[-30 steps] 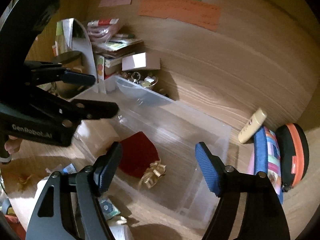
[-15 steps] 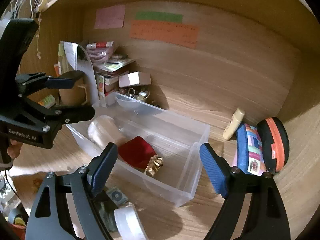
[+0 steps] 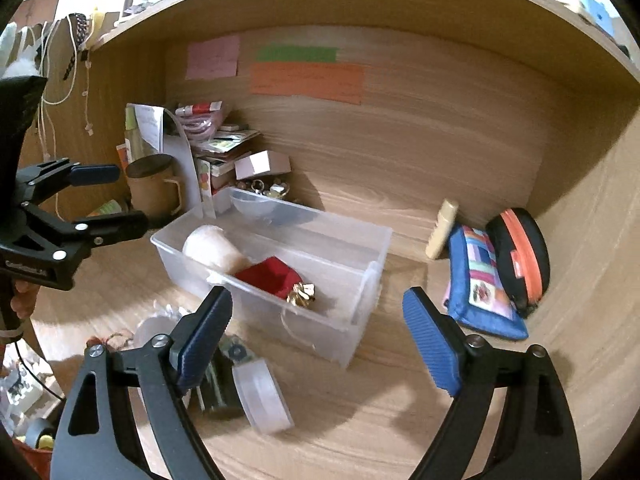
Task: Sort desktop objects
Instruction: 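Grasp the white drawstring cloth bag with the left tool while the right tool grasps the white tape roll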
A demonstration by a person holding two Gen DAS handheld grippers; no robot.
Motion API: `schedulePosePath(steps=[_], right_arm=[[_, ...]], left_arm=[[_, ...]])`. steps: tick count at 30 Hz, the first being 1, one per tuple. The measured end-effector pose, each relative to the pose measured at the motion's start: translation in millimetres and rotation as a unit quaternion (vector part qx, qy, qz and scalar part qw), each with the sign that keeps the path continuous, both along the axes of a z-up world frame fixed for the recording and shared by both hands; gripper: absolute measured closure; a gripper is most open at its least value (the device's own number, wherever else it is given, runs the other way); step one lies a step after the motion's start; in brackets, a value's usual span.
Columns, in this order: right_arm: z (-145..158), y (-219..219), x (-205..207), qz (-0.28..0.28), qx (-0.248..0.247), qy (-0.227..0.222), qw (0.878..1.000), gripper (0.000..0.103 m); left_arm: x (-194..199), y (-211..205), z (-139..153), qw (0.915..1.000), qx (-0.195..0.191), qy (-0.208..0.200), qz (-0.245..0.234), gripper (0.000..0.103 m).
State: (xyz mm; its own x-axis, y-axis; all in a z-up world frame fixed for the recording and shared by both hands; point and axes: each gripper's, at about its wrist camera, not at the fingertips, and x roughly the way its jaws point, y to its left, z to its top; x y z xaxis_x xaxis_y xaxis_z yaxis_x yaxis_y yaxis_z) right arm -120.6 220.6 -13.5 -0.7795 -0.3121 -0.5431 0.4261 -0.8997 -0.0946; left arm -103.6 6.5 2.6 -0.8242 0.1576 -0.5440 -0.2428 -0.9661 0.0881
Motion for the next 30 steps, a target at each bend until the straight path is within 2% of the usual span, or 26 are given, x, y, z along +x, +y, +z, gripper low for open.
schedulePosePath(steps=[11, 16, 20, 24, 28, 30], right_arm=[[-25.5, 27.2, 16.3, 0.021, -0.024, -0.031, 0.999, 0.016], [-44.8, 28.4, 17.2, 0.036, -0.028, -0.053, 0.998, 0.016], [-60.6, 22.0, 15.2, 0.054, -0.026, -0.07, 0.996, 0.016], [-73.8, 15.5, 10.1, 0.072, -0.024, -0.085, 0.994, 0.017], [-82.9, 8.5, 2.7, 0.086, -0.019, -0.094, 0.992, 0.023], [-85.8, 5.2, -1.2, 0.094, -0.016, -0.1, 0.99, 0.039]], left_arm=[[37.3, 27.8, -36.6, 0.999, -0.001, -0.035, -0.029, 0.002], [43.4, 39.1, -64.4, 0.9969, 0.004, -0.069, -0.036, 0.002], [36.4, 41.0, -90.0, 0.9939, 0.003, -0.108, -0.023, 0.002], [26.7, 31.3, -106.2, 0.9899, 0.023, -0.139, -0.01, 0.002], [19.2, 23.9, -118.0, 0.9848, 0.05, -0.166, -0.007, 0.002], [16.4, 23.7, -121.6, 0.9835, 0.057, -0.171, -0.01, 0.002]])
